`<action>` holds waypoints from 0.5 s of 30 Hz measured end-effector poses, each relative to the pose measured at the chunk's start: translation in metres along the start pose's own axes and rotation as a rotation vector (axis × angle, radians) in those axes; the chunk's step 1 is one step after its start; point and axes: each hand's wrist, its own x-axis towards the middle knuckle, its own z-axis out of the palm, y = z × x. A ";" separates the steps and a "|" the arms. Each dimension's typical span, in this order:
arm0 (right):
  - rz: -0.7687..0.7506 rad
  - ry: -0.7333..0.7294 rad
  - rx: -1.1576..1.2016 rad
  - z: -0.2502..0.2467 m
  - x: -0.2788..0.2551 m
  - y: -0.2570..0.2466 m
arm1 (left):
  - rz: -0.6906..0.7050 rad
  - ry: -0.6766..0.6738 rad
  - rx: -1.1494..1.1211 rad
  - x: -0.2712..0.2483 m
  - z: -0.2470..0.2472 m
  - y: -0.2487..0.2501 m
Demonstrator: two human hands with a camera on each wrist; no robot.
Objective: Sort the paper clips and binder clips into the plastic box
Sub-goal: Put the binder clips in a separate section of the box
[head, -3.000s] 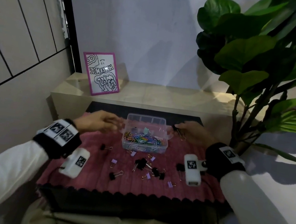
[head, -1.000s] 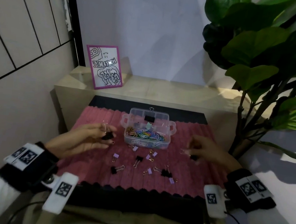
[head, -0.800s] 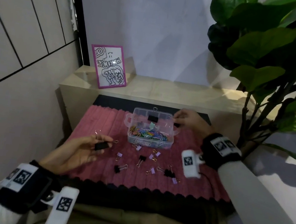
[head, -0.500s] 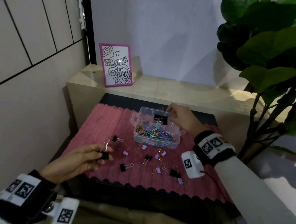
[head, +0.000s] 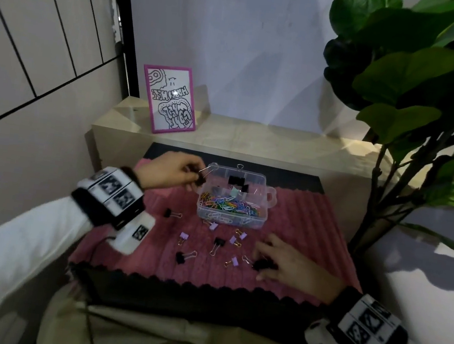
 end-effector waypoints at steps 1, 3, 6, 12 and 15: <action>-0.002 0.012 0.033 0.000 0.000 0.000 | 0.006 -0.004 0.052 0.014 -0.002 0.002; -0.008 0.016 0.084 -0.003 -0.001 0.000 | 0.001 -0.056 0.150 0.039 -0.005 0.007; 0.011 0.014 0.123 -0.004 -0.002 0.004 | -0.038 -0.111 0.298 0.065 -0.005 0.015; 0.042 0.078 0.188 -0.002 -0.008 0.002 | -0.067 -0.150 0.392 0.089 0.007 0.022; 0.090 0.052 0.235 -0.005 -0.008 0.003 | -0.071 -0.222 0.495 0.096 0.017 0.023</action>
